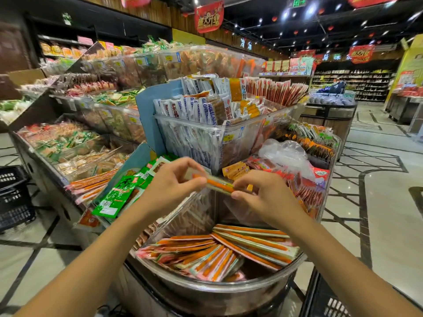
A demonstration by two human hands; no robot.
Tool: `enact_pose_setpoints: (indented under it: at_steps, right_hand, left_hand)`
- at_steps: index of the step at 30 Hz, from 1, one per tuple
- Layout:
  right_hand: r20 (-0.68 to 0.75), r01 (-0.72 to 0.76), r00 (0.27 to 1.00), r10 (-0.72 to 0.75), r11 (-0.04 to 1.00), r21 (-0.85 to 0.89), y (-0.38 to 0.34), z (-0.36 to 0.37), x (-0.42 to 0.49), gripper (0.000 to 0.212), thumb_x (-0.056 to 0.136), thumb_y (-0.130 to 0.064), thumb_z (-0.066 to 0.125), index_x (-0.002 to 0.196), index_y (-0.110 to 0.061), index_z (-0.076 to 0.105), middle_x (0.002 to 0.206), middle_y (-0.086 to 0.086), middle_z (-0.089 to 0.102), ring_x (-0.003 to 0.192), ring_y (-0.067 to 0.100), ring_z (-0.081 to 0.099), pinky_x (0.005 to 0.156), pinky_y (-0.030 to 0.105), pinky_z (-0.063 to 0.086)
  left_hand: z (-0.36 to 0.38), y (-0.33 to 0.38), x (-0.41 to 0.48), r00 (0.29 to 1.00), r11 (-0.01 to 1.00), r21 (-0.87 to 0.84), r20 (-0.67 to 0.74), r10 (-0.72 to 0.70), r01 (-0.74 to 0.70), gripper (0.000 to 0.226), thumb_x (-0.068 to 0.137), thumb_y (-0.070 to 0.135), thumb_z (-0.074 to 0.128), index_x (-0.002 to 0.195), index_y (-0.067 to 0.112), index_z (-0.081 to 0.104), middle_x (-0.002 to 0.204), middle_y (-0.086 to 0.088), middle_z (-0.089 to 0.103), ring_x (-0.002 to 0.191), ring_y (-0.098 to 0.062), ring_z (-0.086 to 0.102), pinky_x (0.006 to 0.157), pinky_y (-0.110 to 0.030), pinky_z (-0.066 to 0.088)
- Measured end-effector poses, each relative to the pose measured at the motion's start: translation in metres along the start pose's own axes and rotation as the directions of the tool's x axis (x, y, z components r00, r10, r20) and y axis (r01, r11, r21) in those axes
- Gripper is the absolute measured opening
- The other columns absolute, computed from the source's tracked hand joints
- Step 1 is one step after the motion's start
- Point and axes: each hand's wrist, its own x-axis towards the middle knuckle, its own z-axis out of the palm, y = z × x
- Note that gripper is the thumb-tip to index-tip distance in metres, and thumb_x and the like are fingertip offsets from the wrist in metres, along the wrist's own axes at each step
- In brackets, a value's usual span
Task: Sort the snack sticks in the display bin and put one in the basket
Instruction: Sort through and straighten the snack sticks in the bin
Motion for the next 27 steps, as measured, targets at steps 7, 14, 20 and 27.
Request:
enact_pose_setpoints:
  at_steps: [7, 14, 20, 27]
  right_hand:
    - [-0.075, -0.294, 0.932, 0.354, 0.863, 0.411, 0.007, 0.000, 0.005, 0.015, 0.092, -0.018, 0.073, 0.084, -0.015, 0.060, 0.076, 0.002, 0.066, 0.059, 0.010, 0.063, 0.057, 0.029, 0.050]
    - [-0.058, -0.379, 0.822, 0.567, 0.620, 0.687, 0.014, 0.005, -0.005, 0.019, 0.095, -0.010, 0.067, 0.085, -0.008, 0.051, 0.064, 0.008, 0.058, 0.049, 0.012, 0.062, 0.048, 0.024, 0.051]
    - [-0.078, -0.365, 0.851, 0.519, 0.694, 0.621, 0.017, -0.001, -0.011, 0.010, 0.094, -0.017, 0.070, 0.090, -0.015, 0.061, 0.076, 0.003, 0.065, 0.059, 0.014, 0.063, 0.055, 0.026, 0.052]
    - [-0.266, -0.265, 0.820, 0.507, 0.747, 0.609, 0.039, -0.028, -0.004, 0.023, 0.101, -0.023, 0.060, 0.085, -0.006, 0.063, 0.068, 0.022, 0.064, 0.053, 0.029, 0.064, 0.048, 0.031, 0.047]
  left_hand:
    - [0.031, -0.019, 0.004, 0.993, 0.993, -0.084, -0.084, -0.088, 0.081, 0.010, 0.089, 0.006, 0.074, 0.096, 0.011, 0.068, 0.083, -0.008, 0.073, 0.075, -0.016, 0.070, 0.065, -0.031, 0.056]
    - [0.096, -0.069, -0.034, 0.964, 0.988, 0.064, 0.215, -0.154, 0.143, 0.015, 0.087, 0.026, 0.078, 0.100, 0.026, 0.072, 0.093, 0.007, 0.074, 0.087, -0.007, 0.069, 0.083, -0.029, 0.057]
    - [0.099, -0.084, -0.035, 0.982, 0.985, 0.144, 0.148, -0.120, 0.098, 0.004, 0.093, 0.024, 0.069, 0.091, 0.026, 0.071, 0.080, 0.001, 0.070, 0.077, -0.011, 0.067, 0.077, -0.046, 0.056]
    - [0.099, -0.091, -0.036, 0.973, 0.958, 0.259, 0.161, -0.165, 0.120, 0.018, 0.095, 0.027, 0.064, 0.083, 0.040, 0.062, 0.077, 0.021, 0.065, 0.074, 0.000, 0.061, 0.072, -0.032, 0.049]
